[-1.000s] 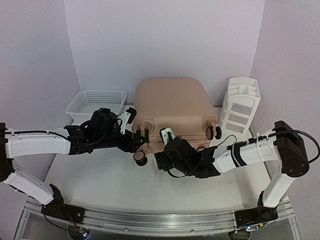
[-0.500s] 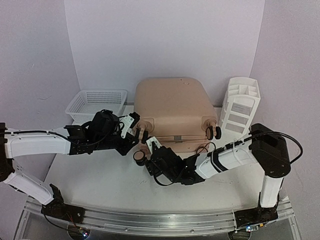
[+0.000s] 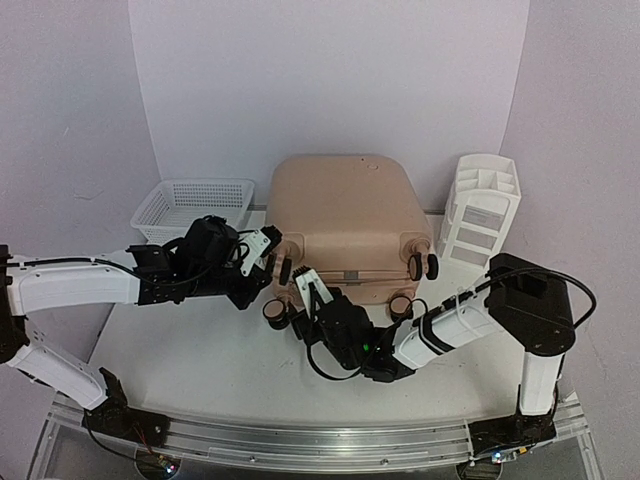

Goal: Open, take out, and arrange the luggage

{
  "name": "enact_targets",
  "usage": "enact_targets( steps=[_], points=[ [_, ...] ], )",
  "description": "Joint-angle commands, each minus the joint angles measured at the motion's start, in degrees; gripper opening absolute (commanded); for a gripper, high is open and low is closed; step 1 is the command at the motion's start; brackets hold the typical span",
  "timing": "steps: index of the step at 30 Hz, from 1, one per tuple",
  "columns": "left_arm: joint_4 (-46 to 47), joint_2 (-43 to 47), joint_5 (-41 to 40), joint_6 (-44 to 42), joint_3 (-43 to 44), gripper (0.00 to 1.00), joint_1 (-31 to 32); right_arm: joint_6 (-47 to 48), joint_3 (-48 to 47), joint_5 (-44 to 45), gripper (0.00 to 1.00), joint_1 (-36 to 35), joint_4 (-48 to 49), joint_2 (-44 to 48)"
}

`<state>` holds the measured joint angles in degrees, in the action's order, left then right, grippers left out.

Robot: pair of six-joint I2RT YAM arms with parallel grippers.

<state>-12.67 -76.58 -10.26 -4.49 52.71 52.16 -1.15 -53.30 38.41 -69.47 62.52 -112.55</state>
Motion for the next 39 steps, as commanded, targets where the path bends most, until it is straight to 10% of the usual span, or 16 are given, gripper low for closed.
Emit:
enact_targets(
  steps=[1, 4, 13, 29, 39],
  points=[
    [4.3, 2.1, -1.1, -3.9, 4.9, 0.2, -0.7, 4.6, 1.9, 2.4, 0.69, 0.0, 10.9, 0.0],
    [4.2, 2.9, -0.9, -4.6, 5.0, 0.24, -0.7, 5.7, 3.2, 2.2, 0.69, -0.1, 11.8, 0.7],
    [-0.1, 4.5, 8.7, 7.0, 5.7, 0.99, -0.6, 3.2, 11.1, 3.4, 0.68, 0.0, 6.8, 10.9],
    [-15.1, -11.7, -5.2, 31.0, 22.0, 0.98, -0.1, -5.4, 15.9, 3.3, 0.69, 0.0, -5.6, 21.8],
    [-20.9, -16.5, -14.1, 32.7, 25.7, 0.74, 1.7, -9.1, 14.1, 4.3, 0.69, 0.0, -11.9, 21.6]
  ],
)
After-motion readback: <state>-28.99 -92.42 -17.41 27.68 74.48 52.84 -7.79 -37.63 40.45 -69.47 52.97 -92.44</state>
